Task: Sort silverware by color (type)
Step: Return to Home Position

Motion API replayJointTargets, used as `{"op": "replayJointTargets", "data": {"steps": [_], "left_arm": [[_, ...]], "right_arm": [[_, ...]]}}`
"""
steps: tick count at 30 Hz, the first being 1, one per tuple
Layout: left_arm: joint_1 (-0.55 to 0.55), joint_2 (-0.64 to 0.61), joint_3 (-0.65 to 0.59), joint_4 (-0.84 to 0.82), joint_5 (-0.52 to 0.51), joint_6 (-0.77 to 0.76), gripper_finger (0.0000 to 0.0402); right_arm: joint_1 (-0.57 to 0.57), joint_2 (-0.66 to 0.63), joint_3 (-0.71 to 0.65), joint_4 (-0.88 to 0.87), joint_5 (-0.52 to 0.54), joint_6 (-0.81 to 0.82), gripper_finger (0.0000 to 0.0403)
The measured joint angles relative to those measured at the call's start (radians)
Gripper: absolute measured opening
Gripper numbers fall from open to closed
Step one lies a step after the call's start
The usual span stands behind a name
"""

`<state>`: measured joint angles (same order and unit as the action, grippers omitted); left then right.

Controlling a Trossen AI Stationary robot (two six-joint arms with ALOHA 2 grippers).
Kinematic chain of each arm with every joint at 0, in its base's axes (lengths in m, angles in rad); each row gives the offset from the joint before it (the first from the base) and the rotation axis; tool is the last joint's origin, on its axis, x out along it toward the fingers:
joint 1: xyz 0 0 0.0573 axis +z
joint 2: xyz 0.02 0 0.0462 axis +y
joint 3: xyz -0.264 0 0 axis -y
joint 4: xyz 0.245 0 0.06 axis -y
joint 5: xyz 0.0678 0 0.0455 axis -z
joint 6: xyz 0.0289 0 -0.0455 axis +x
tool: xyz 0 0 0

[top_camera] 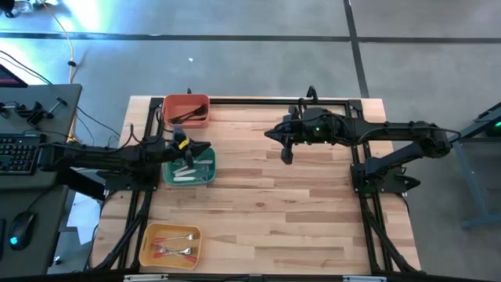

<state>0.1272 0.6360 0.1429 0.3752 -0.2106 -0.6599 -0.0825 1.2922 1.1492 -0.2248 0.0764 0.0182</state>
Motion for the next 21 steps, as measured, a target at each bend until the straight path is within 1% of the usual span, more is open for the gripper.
{"op": "replayJointTargets", "data": {"steps": [2, 5, 9, 11, 13, 15, 21], "left_arm": [[-0.015, 0.004, 0.000, 0.031, 0.014, 0.023, 0.0012], [-0.024, 0.002, 0.001, 0.099, 0.075, 0.043, 0.0002], [-0.041, 0.001, 0.002, 0.124, 0.092, 0.062, 0.0001], [-0.051, -0.002, 0.002, 0.125, 0.094, 0.070, 0.0000], [-0.062, -0.009, 0.002, 0.121, 0.097, 0.088, 0.0000], [-0.069, -0.024, 0.002, 0.125, 0.096, 0.105, 0.0000], [-0.071, -0.082, 0.002, 0.098, 0.093, 0.132, 0.0000]], "right_arm": [[0.000, 0.000, 0.000, -0.003, -0.005, 0.002, 0.0000], [0.000, -0.012, 0.000, -0.002, -0.009, 0.024, 0.0000], [0.000, -0.052, 0.000, 0.016, -0.048, 0.016, 0.0000], [0.000, -0.077, -0.021, 0.035, -0.077, 0.007, 0.0000], [0.000, -0.106, -0.071, 0.085, -0.117, 0.007, 0.0000], [0.000, -0.142, -0.149, 0.166, -0.158, 0.028, 0.0000], [0.000, -0.268, -0.373, 0.377, -0.167, 0.064, 0.0000]]}}
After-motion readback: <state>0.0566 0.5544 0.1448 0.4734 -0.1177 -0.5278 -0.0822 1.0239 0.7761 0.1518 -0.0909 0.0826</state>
